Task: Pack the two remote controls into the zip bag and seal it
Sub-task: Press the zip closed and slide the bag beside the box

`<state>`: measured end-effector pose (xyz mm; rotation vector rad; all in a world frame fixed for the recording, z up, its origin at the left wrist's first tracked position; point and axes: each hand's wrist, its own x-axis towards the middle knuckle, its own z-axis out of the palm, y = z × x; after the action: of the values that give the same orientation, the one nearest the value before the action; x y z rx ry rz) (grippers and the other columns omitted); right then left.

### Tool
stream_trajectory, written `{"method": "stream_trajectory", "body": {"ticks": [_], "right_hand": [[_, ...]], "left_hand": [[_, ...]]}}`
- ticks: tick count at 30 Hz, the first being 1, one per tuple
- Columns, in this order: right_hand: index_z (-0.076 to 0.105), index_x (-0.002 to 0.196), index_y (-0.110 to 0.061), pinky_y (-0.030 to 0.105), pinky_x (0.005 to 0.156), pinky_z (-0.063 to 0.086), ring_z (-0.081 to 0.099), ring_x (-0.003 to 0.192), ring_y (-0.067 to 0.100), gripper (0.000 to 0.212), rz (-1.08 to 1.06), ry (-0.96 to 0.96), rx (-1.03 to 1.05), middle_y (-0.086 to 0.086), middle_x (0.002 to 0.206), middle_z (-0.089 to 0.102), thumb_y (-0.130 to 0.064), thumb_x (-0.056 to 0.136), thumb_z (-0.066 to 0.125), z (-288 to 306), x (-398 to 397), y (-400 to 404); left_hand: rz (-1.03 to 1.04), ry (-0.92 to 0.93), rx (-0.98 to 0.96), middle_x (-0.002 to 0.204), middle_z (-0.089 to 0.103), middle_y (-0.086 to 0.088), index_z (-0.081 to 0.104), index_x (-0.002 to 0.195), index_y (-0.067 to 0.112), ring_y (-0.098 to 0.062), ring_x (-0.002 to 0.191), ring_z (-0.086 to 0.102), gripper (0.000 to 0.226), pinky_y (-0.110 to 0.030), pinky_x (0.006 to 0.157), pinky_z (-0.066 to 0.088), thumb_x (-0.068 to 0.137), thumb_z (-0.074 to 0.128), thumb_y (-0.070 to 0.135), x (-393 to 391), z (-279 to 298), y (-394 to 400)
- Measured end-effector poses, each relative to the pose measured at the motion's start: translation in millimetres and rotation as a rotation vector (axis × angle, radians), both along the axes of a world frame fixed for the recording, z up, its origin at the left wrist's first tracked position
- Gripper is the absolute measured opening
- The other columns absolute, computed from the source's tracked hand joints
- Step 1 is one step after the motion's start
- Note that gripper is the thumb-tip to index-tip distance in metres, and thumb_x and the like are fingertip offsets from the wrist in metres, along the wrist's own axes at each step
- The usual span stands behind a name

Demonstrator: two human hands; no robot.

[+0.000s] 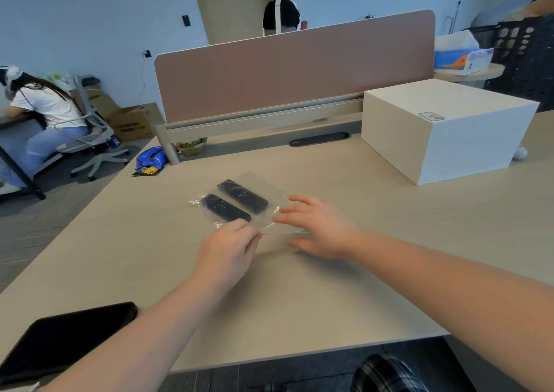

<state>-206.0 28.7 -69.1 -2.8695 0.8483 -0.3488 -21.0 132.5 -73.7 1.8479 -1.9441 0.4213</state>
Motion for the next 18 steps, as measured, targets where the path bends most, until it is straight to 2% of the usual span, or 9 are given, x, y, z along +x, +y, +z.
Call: {"method": "stream_trajectory", "body": {"ticks": [1,3,5,6,9,14,16,18], "right_hand": [[0.053,0.133,-0.028,0.04,0.112,0.032,0.03,0.14,0.022,0.049,0.044,-0.036,-0.03,-0.005,0.141,0.052,-0.03,0.085,0.065,0,5,2],[0.073,0.106,-0.02,0.046,0.094,0.05,0.056,0.121,0.031,0.033,0.11,-0.136,-0.171,0.0,0.111,0.073,-0.025,0.074,0.077,-2,15,3],[0.077,0.078,-0.019,0.044,0.078,0.055,0.068,0.101,0.031,0.012,0.11,-0.229,-0.246,-0.003,0.084,0.078,-0.019,0.067,0.079,-6,21,1],[0.077,0.073,-0.018,0.042,0.078,0.055,0.069,0.1,0.031,0.004,0.097,-0.239,-0.239,-0.004,0.08,0.078,-0.017,0.069,0.075,-5,23,2],[0.077,0.078,-0.017,0.04,0.088,0.047,0.062,0.113,0.026,0.014,0.033,-0.223,-0.179,-0.004,0.088,0.078,-0.017,0.082,0.063,-3,25,2],[0.076,0.091,-0.016,0.037,0.094,0.039,0.055,0.123,0.02,0.018,0.026,-0.19,-0.167,-0.004,0.1,0.077,-0.02,0.09,0.058,-2,28,4],[0.077,0.09,-0.016,0.038,0.091,0.044,0.061,0.115,0.021,0.014,0.051,-0.224,-0.187,-0.003,0.093,0.078,-0.021,0.084,0.064,-2,29,8],[0.078,0.079,-0.019,0.038,0.081,0.051,0.07,0.098,0.021,0.011,0.078,-0.266,-0.245,-0.005,0.076,0.078,-0.023,0.073,0.069,-3,31,13]], "left_hand": [[-0.007,0.004,-0.033,0.07,0.064,0.0,0.066,0.074,0.017,-0.023,0.064,0.062,0.03,-0.033,0.045,0.051,0.083,0.043,0.034,-1,0,0],[-0.014,0.011,-0.064,0.07,0.063,0.0,0.065,0.074,0.016,-0.023,0.064,0.061,0.026,-0.033,0.045,0.05,0.083,0.046,0.032,0,-2,1],[-0.021,0.01,-0.085,0.07,0.062,-0.001,0.063,0.073,0.015,-0.021,0.065,0.058,0.026,-0.033,0.046,0.05,0.084,0.047,0.031,3,-7,3],[-0.025,0.008,-0.094,0.071,0.063,-0.001,0.063,0.073,0.015,-0.019,0.067,0.056,0.025,-0.032,0.046,0.05,0.085,0.047,0.031,4,-10,4],[-0.047,-0.013,-0.159,0.074,0.066,0.001,0.065,0.074,0.016,-0.018,0.068,0.057,0.023,-0.029,0.046,0.05,0.085,0.051,0.031,12,-14,7],[-0.08,0.014,-0.221,0.07,0.069,0.0,0.069,0.072,0.014,-0.023,0.063,0.064,0.026,-0.032,0.051,0.05,0.085,0.054,0.029,16,-14,6],[-0.079,0.011,-0.241,0.069,0.069,0.002,0.069,0.071,0.015,-0.022,0.062,0.063,0.024,-0.032,0.051,0.048,0.084,0.055,0.03,15,-15,4],[-0.067,-0.01,-0.256,0.067,0.069,0.004,0.069,0.07,0.018,-0.019,0.061,0.062,0.023,-0.028,0.05,0.046,0.083,0.056,0.031,13,-14,3]]}}
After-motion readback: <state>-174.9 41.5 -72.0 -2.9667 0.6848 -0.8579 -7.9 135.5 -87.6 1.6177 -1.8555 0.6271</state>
